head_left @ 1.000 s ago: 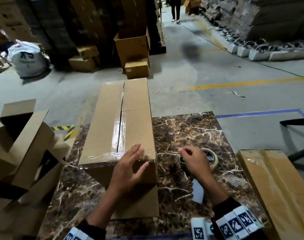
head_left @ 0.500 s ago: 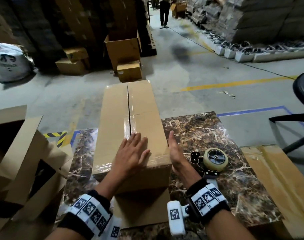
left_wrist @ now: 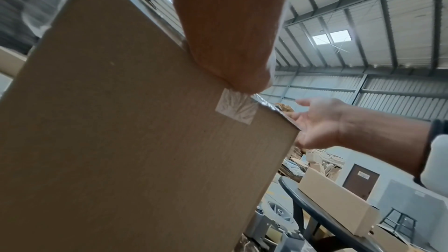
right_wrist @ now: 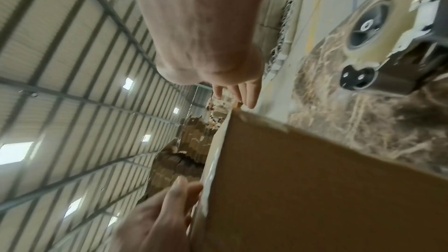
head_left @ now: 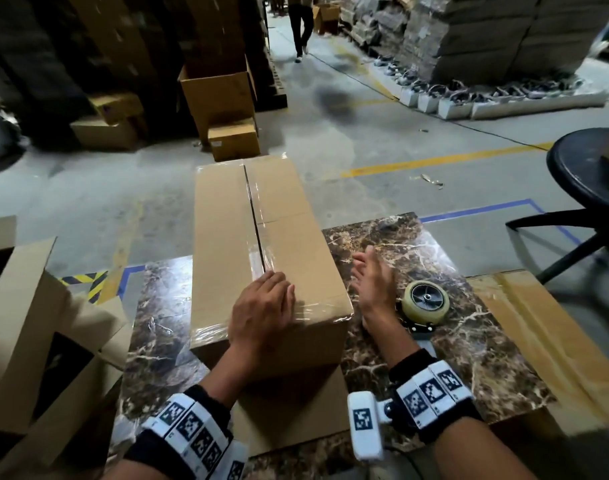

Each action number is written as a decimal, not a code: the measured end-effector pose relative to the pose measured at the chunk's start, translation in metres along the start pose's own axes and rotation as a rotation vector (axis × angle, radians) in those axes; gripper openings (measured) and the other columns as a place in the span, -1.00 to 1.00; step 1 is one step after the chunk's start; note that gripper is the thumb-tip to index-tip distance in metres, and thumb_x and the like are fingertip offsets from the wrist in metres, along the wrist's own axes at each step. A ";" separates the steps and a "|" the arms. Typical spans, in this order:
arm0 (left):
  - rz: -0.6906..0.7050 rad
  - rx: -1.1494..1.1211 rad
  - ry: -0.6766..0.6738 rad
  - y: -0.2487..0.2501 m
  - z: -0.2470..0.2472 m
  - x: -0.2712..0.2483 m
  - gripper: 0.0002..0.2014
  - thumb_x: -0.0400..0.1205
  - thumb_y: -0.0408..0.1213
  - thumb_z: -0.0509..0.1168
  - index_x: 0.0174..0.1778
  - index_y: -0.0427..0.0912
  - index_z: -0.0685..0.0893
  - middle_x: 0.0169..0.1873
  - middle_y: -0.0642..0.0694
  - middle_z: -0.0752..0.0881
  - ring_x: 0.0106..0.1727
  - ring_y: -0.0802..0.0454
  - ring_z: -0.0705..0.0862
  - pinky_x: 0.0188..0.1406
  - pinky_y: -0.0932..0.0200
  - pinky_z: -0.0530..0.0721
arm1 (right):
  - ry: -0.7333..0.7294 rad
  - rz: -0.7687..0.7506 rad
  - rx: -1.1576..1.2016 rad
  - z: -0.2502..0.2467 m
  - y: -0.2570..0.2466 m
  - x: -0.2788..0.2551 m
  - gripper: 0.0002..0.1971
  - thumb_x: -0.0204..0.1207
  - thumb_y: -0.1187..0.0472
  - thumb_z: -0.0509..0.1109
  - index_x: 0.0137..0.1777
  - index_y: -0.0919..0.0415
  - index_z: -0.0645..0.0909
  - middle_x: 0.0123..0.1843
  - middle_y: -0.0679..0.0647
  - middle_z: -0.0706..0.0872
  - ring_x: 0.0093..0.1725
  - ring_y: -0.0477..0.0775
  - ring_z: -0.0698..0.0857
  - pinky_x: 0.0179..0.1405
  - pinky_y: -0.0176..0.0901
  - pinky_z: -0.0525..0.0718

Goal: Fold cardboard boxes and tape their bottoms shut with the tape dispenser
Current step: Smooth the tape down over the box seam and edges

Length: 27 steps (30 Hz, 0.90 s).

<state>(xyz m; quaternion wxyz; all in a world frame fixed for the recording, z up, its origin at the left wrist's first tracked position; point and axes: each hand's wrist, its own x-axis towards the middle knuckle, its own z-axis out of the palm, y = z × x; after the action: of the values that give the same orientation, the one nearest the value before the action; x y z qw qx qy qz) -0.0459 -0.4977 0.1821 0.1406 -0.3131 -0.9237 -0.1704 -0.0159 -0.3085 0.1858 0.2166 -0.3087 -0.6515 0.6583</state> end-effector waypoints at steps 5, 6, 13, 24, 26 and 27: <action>-0.031 0.002 -0.032 -0.002 0.004 -0.003 -0.61 0.70 -0.12 0.10 0.02 -0.21 0.82 0.07 -0.16 0.82 0.15 -0.09 0.78 0.07 0.03 0.74 | 0.182 -0.280 -0.266 0.031 0.029 -0.032 -0.62 0.63 -0.07 0.13 -0.04 0.09 0.73 -0.37 -0.22 0.62 -0.32 0.01 0.68 -0.34 -0.18 0.57; -0.034 -0.001 -0.033 -0.002 0.004 -0.002 -0.60 0.70 -0.11 0.10 0.03 -0.21 0.82 0.08 -0.16 0.82 0.15 -0.09 0.78 0.08 0.02 0.75 | 0.233 -0.334 -0.214 0.032 0.035 -0.033 -0.63 0.62 -0.03 0.14 -0.02 0.11 0.76 -0.34 -0.27 0.65 -0.30 -0.12 0.71 -0.34 -0.22 0.59; -0.014 0.001 -0.007 -0.001 0.005 -0.001 -0.60 0.71 -0.13 0.09 0.02 -0.24 0.82 0.08 -0.19 0.82 0.15 -0.12 0.78 0.07 0.01 0.74 | 0.292 -0.541 -0.053 0.034 0.064 -0.033 -0.49 0.61 0.02 0.08 0.23 0.36 0.70 0.04 0.04 0.79 -0.08 -0.23 0.72 -0.18 -0.44 0.66; 0.036 -0.030 0.084 -0.005 0.006 0.003 -0.64 0.72 -0.19 0.09 -0.06 -0.26 0.78 -0.03 -0.20 0.82 0.05 -0.15 0.80 -0.07 0.01 0.77 | 0.250 -0.478 -0.070 0.016 0.021 -0.043 -0.41 0.67 -0.21 -0.04 0.49 0.15 0.47 0.38 0.13 0.68 0.17 0.02 0.72 0.04 -0.27 0.67; 0.059 -0.037 0.090 -0.007 0.007 0.002 -0.62 0.75 -0.15 0.06 -0.02 -0.26 0.75 0.00 -0.22 0.81 0.08 -0.19 0.78 -0.05 -0.03 0.77 | 0.152 -0.629 -0.249 0.020 0.014 -0.034 -0.43 0.71 -0.17 -0.04 0.46 0.18 0.51 0.41 0.14 0.66 0.23 0.09 0.71 0.11 -0.09 0.68; 0.085 -0.024 0.064 -0.006 0.008 0.000 -0.58 0.77 -0.09 0.02 0.03 -0.26 0.74 0.05 -0.24 0.79 0.14 -0.22 0.76 0.02 -0.06 0.76 | 0.090 -0.690 -0.364 0.022 0.016 -0.029 -0.42 0.72 -0.18 -0.05 0.42 0.20 0.54 0.45 0.18 0.63 0.31 0.15 0.68 0.19 0.01 0.69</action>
<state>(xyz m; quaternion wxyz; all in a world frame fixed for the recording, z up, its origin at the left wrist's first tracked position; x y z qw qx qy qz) -0.0514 -0.4993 0.1737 0.1731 -0.3480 -0.9025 -0.1854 -0.0090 -0.3453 0.1725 0.3950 -0.1334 -0.8130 0.4064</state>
